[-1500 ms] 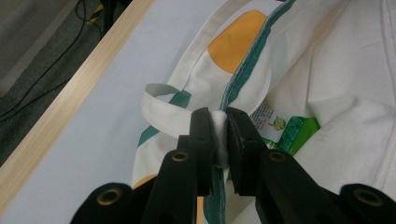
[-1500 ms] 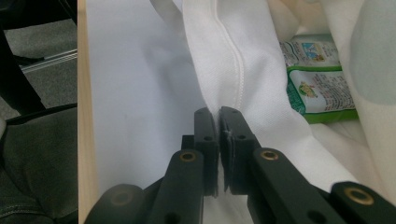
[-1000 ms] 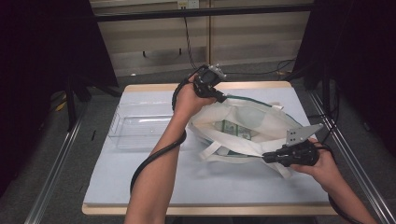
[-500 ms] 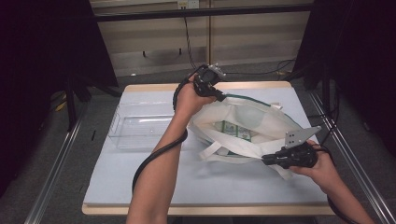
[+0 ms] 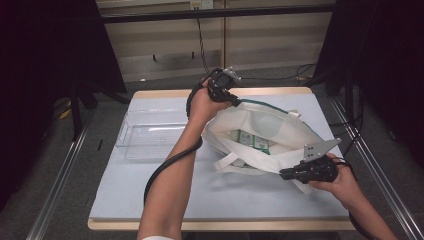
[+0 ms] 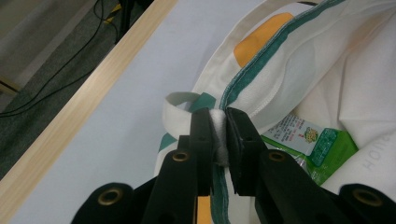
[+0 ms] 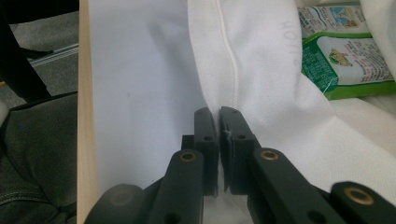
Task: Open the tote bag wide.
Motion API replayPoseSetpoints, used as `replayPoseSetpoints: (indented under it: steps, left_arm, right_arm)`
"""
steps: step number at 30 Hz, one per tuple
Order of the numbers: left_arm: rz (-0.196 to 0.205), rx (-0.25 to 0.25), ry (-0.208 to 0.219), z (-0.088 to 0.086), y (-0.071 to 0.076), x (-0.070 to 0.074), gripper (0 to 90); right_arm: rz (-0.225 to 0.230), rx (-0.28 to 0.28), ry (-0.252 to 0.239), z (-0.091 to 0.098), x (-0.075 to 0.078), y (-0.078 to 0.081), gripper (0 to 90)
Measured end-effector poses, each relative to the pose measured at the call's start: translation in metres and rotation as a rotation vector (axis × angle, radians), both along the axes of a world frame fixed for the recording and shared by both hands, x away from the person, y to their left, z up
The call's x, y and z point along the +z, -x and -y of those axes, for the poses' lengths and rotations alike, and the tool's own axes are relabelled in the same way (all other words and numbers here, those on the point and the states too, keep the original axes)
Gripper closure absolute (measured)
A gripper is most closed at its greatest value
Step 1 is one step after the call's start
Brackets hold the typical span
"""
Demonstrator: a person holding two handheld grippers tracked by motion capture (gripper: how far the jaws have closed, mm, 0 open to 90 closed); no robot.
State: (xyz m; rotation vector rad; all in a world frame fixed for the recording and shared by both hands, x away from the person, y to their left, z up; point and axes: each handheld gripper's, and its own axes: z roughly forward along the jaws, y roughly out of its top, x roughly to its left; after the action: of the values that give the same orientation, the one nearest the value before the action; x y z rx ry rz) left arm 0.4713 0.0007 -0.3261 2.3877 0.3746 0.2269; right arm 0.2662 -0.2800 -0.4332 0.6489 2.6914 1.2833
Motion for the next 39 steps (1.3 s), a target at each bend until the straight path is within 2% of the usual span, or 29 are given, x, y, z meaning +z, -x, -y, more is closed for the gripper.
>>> replayPoseSetpoints:
  steps: [4, 6, 7, 10, 17, 20, 27, 30, 31, 39]
  left_arm:
    - [-0.003, 0.014, 0.013, -0.001, -0.001, -0.001, 81.8]
    - [-0.002, 0.012, 0.003, -0.001, -0.003, -0.002, 81.9]
    - [-0.004, 0.021, 0.015, 0.0, -0.002, -0.003, 81.9]
    - [0.002, 0.011, 0.006, 0.0, -0.004, -0.003, 81.9]
    - [-0.002, 0.029, 0.017, 0.0, -0.007, -0.006, 81.9]
    - [0.004, 0.027, 0.005, 0.0, -0.009, -0.006, 81.9]
    - [0.012, 0.035, 0.008, 0.001, -0.013, -0.009, 81.9]
    - [0.007, 0.046, 0.025, 0.001, -0.014, -0.009, 81.9]
    - [0.011, 0.038, 0.015, 0.0, -0.015, -0.009, 81.9]
    - [0.019, 0.054, 0.021, 0.001, -0.019, -0.012, 81.9]
  right_arm:
    - [-0.003, 0.002, -0.002, 0.0, -0.003, 0.0, 85.5]
    - [-0.005, 0.0, -0.002, 0.0, -0.004, 0.001, 85.4]
    - [-0.007, -0.001, -0.003, 0.0, -0.005, 0.001, 85.4]
    - [-0.011, -0.004, -0.007, 0.001, -0.007, 0.001, 85.4]
    - [-0.013, -0.005, -0.008, 0.001, -0.01, 0.002, 85.4]
    - [-0.014, -0.002, -0.006, 0.001, -0.012, 0.002, 85.4]
    - [-0.019, -0.006, -0.008, 0.001, -0.016, 0.003, 85.4]
    - [-0.022, -0.007, 0.001, 0.0, -0.016, 0.003, 85.3]
    - [-0.02, -0.007, 0.003, 0.0, -0.016, 0.003, 85.3]
    - [-0.017, 0.0, 0.009, 0.0, -0.016, 0.004, 85.3]
